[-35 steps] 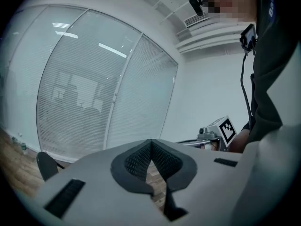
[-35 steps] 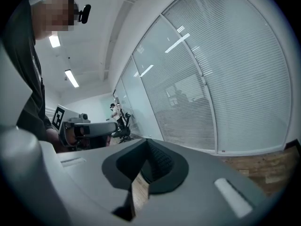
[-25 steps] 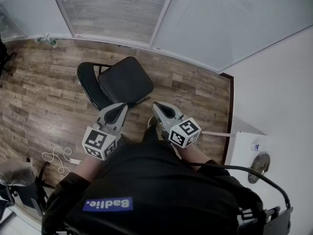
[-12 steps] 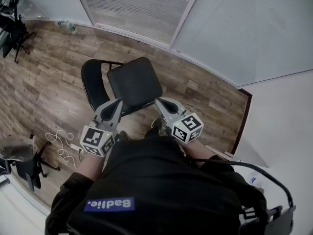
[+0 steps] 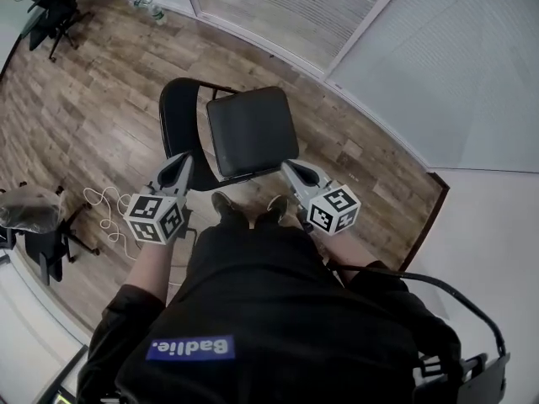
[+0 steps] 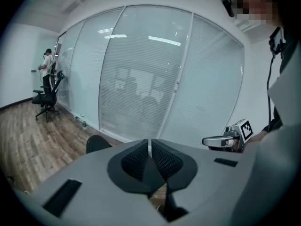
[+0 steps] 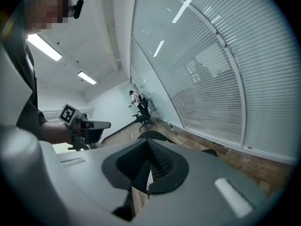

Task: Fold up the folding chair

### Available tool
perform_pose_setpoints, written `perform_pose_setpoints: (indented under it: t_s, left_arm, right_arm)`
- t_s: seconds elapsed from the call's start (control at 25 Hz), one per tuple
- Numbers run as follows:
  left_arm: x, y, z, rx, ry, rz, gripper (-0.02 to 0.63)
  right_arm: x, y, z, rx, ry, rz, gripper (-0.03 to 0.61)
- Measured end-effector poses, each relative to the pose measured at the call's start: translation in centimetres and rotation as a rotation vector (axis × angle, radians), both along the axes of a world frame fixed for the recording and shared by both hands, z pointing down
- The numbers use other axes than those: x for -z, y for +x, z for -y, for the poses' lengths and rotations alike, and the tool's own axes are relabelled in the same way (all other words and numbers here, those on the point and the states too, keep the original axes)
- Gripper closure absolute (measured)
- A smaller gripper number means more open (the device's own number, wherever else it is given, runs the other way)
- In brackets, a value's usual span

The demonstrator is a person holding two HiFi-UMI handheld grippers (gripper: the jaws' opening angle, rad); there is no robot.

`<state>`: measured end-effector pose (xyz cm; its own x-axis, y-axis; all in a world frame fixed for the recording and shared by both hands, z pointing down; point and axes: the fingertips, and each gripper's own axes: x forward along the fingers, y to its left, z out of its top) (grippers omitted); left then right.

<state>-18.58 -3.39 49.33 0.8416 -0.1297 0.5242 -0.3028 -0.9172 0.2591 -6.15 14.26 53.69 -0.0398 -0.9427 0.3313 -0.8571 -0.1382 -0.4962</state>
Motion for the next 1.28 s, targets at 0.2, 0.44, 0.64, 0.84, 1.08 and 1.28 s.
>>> perform_pose_setpoints:
  t_s: [0.2, 0.44, 0.64, 0.84, 1.08, 1.28]
  left_arm:
    - [-2.9, -3.1, 5.6, 0.047, 0.004, 0.08, 0.607]
    - [-7.7, -4.8, 10.8, 0.028, -0.033, 0.166, 0.607]
    - [-11.7, -5.8, 14.2, -0.007, -0.061, 0.235, 0.606]
    - [-14.8, -5.1, 15.4, -0.008, -0.065, 0.321, 0.606]
    - [-17.6, -6.2, 16.3, 0.064, -0.077, 0.42, 0.566]
    - [-20.3, -5.5, 16.3, 0.113, -0.13, 0.484, 0.515]
  right_arm:
    - [-1.6, -0.9, 3.6, -0.005, -0.048, 0.011, 0.575]
    - [-4.4, -1.2, 6.3, -0.06, -0.143, 0.019, 0.575]
    - [-7.4, -1.4, 7.7, -0.093, -0.225, 0.015, 0.575]
    - [-11.8, 1.0, 7.5, -0.105, -0.289, 0.061, 0.575]
    - [-18.2, 4.5, 7.1, -0.047, -0.381, 0.078, 0.561]
    - [-23.9, 8.0, 5.9, 0.0, -0.444, 0.139, 0.545]
